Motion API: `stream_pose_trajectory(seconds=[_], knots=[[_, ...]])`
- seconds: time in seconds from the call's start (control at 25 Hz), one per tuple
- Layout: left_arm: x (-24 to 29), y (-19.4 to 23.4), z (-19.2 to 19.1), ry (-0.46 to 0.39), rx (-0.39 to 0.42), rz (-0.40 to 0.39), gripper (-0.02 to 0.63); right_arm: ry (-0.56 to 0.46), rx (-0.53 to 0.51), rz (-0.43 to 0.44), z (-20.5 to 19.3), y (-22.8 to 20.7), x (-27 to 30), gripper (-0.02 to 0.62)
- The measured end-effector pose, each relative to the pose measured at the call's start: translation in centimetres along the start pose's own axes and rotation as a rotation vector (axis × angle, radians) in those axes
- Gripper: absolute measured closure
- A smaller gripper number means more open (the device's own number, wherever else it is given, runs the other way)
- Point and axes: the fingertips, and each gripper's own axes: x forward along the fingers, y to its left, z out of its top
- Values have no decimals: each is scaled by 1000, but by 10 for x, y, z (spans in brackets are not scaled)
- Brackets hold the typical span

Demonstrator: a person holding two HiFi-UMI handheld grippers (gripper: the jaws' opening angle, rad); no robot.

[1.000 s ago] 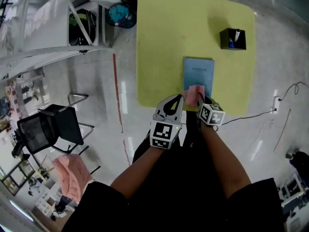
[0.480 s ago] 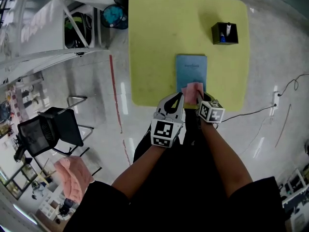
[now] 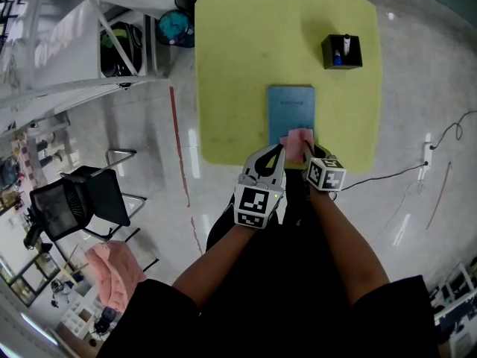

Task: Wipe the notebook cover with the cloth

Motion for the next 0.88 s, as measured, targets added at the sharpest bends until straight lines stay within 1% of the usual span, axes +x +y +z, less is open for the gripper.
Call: stream_pose_trajectory(seconds=[0.2, 0.4, 0.56, 0.72, 0.88], knots=[[2, -5, 8, -24, -18, 15, 591, -1, 12, -5, 2, -8, -4, 558], [8, -14, 10, -22, -6, 15, 591, 10, 1, 6, 2, -11, -5, 558], [10, -26, 13, -21, 4, -1, 591, -1, 13, -18, 2, -17, -11, 558], [11, -32, 21, -28, 24, -17, 591, 23, -92, -67, 8, -27, -23, 558], [11, -32, 30, -39, 38, -33, 591, 11, -141, -95, 20, -43, -38, 558]])
